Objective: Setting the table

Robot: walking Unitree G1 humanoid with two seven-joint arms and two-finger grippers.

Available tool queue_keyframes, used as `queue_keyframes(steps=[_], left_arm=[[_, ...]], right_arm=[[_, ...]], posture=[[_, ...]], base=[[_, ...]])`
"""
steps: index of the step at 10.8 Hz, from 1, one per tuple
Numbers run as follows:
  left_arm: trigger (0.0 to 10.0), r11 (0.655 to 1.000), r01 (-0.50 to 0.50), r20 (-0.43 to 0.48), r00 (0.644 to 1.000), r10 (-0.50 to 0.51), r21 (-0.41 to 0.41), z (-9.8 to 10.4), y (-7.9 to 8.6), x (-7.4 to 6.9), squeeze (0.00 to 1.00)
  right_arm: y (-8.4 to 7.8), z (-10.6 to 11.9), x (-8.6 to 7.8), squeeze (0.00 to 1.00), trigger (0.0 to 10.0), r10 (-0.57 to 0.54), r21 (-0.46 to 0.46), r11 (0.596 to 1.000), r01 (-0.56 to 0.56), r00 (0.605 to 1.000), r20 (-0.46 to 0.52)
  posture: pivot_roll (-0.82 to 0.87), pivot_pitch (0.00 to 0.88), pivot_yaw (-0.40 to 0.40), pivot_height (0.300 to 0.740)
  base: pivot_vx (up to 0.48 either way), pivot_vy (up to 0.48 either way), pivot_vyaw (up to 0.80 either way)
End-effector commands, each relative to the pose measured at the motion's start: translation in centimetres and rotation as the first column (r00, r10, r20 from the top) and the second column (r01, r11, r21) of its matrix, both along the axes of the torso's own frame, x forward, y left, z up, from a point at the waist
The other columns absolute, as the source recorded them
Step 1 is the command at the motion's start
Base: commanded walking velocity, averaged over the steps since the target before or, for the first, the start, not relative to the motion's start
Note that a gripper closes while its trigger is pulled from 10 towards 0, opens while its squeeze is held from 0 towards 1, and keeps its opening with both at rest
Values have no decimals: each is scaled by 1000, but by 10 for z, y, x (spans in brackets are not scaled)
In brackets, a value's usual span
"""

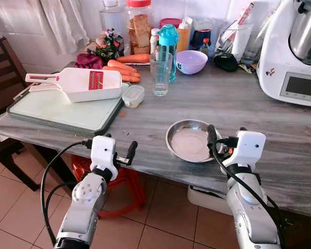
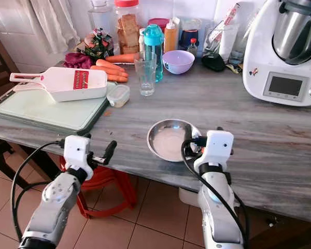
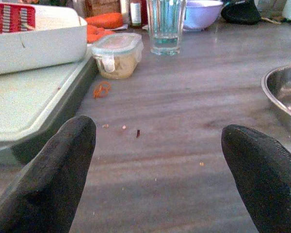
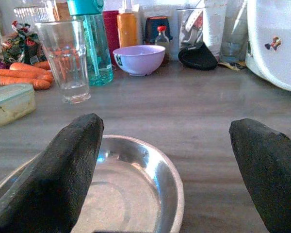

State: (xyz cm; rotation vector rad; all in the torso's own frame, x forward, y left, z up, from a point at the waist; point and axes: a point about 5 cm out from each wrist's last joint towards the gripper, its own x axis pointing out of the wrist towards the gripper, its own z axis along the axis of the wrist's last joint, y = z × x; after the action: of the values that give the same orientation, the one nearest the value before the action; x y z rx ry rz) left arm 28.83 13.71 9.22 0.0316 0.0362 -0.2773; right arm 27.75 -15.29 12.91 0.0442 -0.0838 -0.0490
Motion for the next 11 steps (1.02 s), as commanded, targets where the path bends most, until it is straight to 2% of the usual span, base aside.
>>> queue_keyframes(steps=[1,2,7,11], left_arm=[[10000,1000,-11,3,1000,11,15,0,1,3,0],[10000,1000,-14,4,1000,14,23,1,0,4,0],[10000,999,-31,4,1000,31,32,1,-2,9,0],[10000,999,-31,3,1000,31,34,0,-3,10,0]], right_arm=[[3,3,1,0,10000,13,6,1000,-13,1000,3],[3,3,3,0,10000,13,7,1000,-13,1000,4],[2,2,4,0,10000,16,30,999,-16,1000,-7],[2,3,5,0,10000,14,38,999,-14,1000,-1]], posture=[[-21,7,26,740],[-24,5,27,740],[-28,5,24,740],[-28,5,24,740]], base=[[0,0,0],[0,0,-444],[-254,0,-493],[-296,0,0]])
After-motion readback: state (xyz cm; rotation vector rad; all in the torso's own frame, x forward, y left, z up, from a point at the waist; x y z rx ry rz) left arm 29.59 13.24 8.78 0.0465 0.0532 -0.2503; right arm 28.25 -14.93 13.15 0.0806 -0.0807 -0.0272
